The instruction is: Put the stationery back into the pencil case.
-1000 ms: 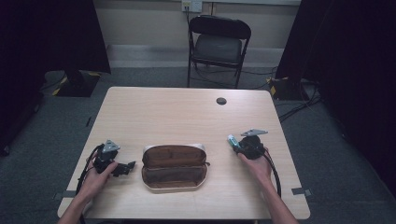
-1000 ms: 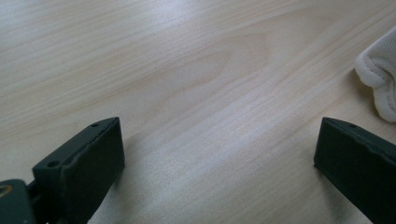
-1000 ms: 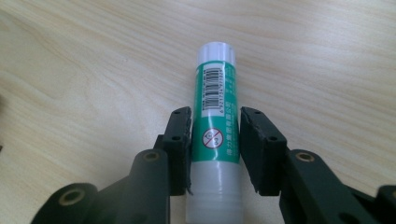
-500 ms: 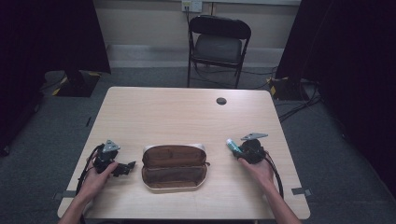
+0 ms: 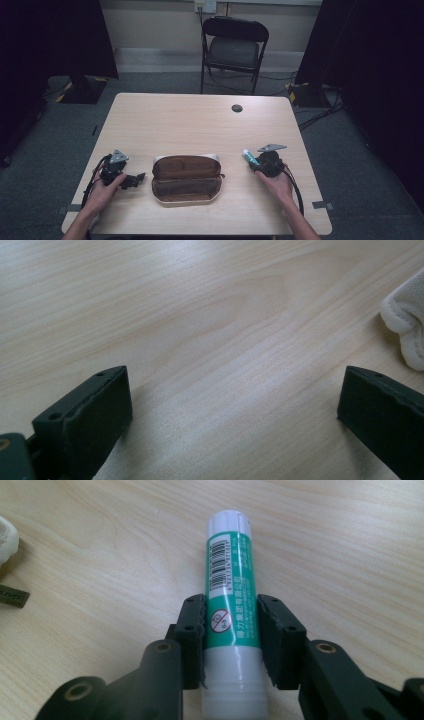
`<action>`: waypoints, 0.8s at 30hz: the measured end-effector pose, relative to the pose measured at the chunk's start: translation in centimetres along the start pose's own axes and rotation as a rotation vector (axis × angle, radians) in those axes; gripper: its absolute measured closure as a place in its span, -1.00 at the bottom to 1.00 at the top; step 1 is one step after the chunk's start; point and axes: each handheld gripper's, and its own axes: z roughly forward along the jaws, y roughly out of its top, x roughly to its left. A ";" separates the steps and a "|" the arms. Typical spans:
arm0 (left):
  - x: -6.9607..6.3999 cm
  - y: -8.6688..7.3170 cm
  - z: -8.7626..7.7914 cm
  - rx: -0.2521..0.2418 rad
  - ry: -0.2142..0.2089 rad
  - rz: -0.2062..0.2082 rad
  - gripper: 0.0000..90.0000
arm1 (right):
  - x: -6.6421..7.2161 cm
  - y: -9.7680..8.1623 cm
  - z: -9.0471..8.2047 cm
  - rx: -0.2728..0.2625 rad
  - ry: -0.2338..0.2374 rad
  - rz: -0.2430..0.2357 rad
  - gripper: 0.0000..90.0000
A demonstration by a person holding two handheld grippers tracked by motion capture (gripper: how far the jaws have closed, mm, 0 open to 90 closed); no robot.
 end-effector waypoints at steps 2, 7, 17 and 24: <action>0.0 0.0 0.0 -0.003 -0.004 -0.002 -0.99 | 0.0 0.0 0.0 -0.001 -0.003 -0.002 0.46; 0.0 0.0 0.0 -0.001 -0.003 0.000 -1.00 | -0.1 0.0 0.0 -0.003 0.018 0.026 0.46; 0.0 0.0 0.0 -0.001 -0.003 0.000 -1.00 | -0.3 0.2 -0.5 -0.003 0.004 0.033 0.47; 0.0 0.0 0.0 0.000 -0.002 -0.001 -1.00 | -0.5 0.0 -1.5 -0.036 0.040 0.065 0.47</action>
